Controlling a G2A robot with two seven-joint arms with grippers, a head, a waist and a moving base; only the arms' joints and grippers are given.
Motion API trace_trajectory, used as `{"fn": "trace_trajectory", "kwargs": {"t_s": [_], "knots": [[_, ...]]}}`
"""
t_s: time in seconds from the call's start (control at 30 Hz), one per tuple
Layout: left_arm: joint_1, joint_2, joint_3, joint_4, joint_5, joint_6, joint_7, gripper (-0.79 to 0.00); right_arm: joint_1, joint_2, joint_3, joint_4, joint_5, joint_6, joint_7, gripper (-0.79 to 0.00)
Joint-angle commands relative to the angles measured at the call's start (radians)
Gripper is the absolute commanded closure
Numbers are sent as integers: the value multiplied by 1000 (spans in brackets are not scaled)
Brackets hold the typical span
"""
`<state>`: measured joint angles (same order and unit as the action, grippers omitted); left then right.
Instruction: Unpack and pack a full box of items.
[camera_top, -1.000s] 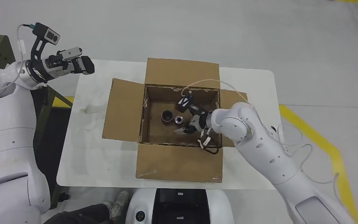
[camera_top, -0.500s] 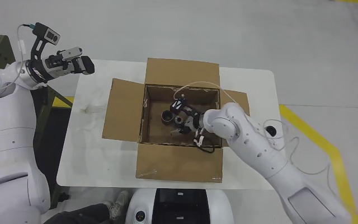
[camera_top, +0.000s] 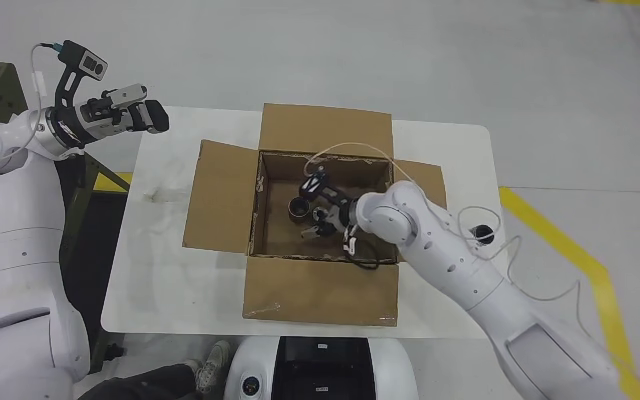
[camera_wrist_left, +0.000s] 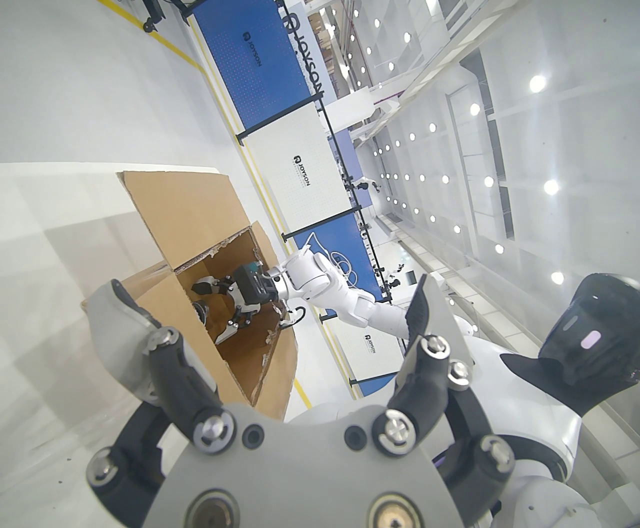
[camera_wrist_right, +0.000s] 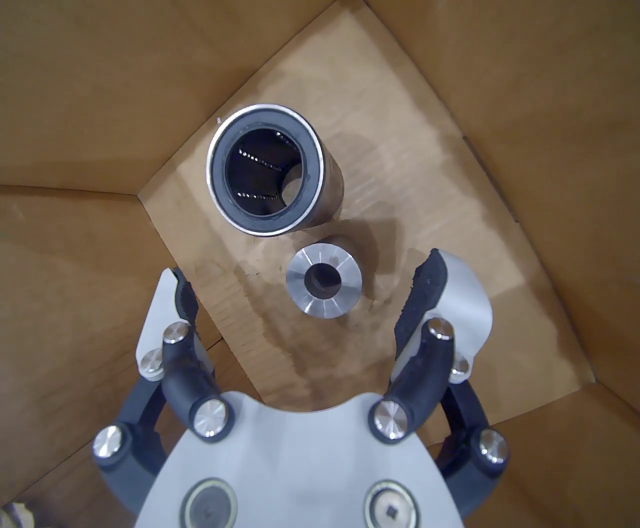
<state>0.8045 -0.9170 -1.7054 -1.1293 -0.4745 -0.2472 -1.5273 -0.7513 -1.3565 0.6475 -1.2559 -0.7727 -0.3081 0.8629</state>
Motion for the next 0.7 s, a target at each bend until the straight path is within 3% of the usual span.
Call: {"fn": "trace_trajectory", "kwargs": {"t_s": [0.0,0.13,0.27,0.33,0.4,0.57,0.63,0.67], "knots": [[0,0,0,0,0,0,0,-785,4,-5,-7,14,-3,1,-4,-785],[0,0,0,0,0,0,0,-785,11,-14,-13,35,-6,8,-11,-785],[0,0,0,0,0,0,0,-785,13,-19,-15,42,-15,17,-14,-690],[0,0,0,0,0,0,0,-785,13,-20,-14,45,-20,19,-15,-594],[0,0,0,0,0,0,0,-785,12,-21,-11,45,-23,19,-17,-376],[0,0,0,0,0,0,0,-785,9,-22,-3,43,-34,18,-17,-86],[0,0,0,0,0,0,0,-785,6,-20,2,37,-39,16,-15,0],[0,0,0,0,0,0,0,-785,5,-19,7,32,-42,15,-12,0]]}}
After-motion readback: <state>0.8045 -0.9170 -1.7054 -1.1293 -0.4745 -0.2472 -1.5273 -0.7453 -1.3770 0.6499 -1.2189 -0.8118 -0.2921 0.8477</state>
